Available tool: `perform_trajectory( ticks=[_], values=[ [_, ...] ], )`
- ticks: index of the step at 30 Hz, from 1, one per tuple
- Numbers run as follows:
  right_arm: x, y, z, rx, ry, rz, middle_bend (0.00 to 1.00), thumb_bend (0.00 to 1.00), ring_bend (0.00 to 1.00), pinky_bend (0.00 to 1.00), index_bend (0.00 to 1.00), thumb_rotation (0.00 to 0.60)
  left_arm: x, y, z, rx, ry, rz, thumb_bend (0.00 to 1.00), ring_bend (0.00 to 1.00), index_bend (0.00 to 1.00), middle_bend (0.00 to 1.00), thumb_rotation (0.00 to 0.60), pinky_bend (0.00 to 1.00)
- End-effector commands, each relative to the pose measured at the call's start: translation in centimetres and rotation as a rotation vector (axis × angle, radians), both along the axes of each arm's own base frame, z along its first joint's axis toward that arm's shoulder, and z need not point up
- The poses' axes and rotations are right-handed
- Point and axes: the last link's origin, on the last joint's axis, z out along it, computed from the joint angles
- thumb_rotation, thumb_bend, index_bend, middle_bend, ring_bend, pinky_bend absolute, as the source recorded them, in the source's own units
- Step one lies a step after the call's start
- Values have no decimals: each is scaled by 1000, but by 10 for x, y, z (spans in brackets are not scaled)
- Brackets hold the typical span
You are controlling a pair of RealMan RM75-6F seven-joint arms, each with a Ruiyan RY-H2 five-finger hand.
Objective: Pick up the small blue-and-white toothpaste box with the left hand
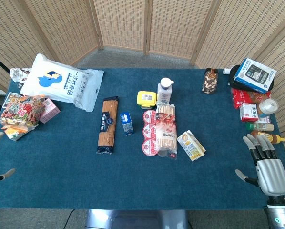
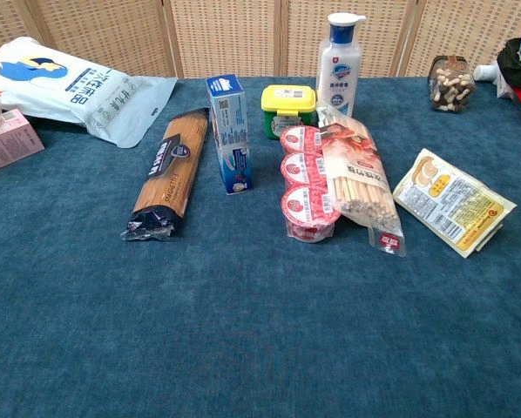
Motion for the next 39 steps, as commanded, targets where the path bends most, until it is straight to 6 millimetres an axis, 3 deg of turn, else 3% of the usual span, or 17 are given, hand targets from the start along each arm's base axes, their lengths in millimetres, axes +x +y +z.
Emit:
perform_trajectory(
  ticks=[1,9,14,18,22,25,31,39],
  values=[
    [0,0,0,1,1,0,0,0,0,0,0,600,1,0,-2,-10,4,-7,0,0,0,0,600,0],
    [1,1,1,-2,-7,4,0,0,0,0,0,600,-1,10,-11,-34,36,-91,0,0,0,0,600,0],
    [-1,0,2,-5,-8,-13,0,0,0,0,0,600,-3,53,-22,-50,120,-243,0,0,0,0,600,0],
    [0,0,4,-17,-13,-14,0,0,0,0,0,600,11,90,-32,-75,206,-387,0,0,0,0,600,0],
    [-2,0,6,-23,-17,-19,0,0,0,0,0,600,28,122,-51,-116,258,-484,0,0,0,0,600,0],
    [-3,0,8,-26,-23,-24,0,0,0,0,0,600,45,138,-67,-155,170,-458,0,0,0,0,600,0],
    [-5,-2,8,-20,-27,-30,0,0,0,0,0,600,94,158,-94,-197,-61,-411,0,0,0,0,600,0],
    [-5,-2,8,-18,-26,-31,0,0,0,0,0,600,154,179,-120,-233,-78,-463,0,0,0,0,600,0]
  ],
)
